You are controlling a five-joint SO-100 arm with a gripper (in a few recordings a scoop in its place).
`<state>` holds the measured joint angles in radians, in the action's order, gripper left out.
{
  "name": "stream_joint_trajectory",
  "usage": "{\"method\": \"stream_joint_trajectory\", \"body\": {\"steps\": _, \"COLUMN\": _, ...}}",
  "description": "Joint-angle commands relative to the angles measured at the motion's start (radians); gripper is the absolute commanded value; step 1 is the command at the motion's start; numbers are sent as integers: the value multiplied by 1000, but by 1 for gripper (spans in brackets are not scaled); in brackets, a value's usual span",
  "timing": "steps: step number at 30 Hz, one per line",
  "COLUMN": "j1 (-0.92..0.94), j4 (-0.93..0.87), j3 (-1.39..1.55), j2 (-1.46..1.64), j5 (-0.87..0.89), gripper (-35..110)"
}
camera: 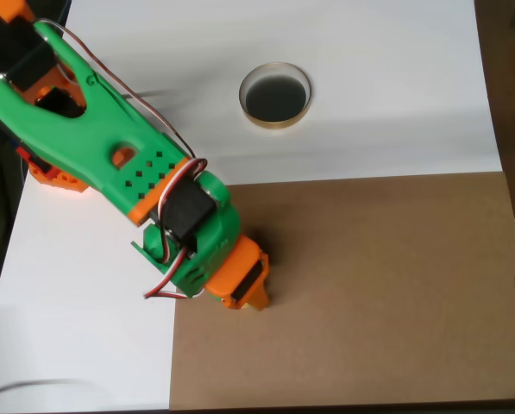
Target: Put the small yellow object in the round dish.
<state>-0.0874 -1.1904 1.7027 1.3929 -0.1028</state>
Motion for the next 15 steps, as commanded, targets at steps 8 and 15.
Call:
{"method": "stream_joint_trajectory", "body": {"steps": 8, "j1": 8, "j4": -18, "j3": -57, "j2": 49, "j5": -26, "gripper": 0}}
{"method": "stream_joint_trajectory", "body": {"steps": 15, "j1": -49, "j4": -91, "j3": -57, "j2": 181, "j5": -58, "gripper": 0}}
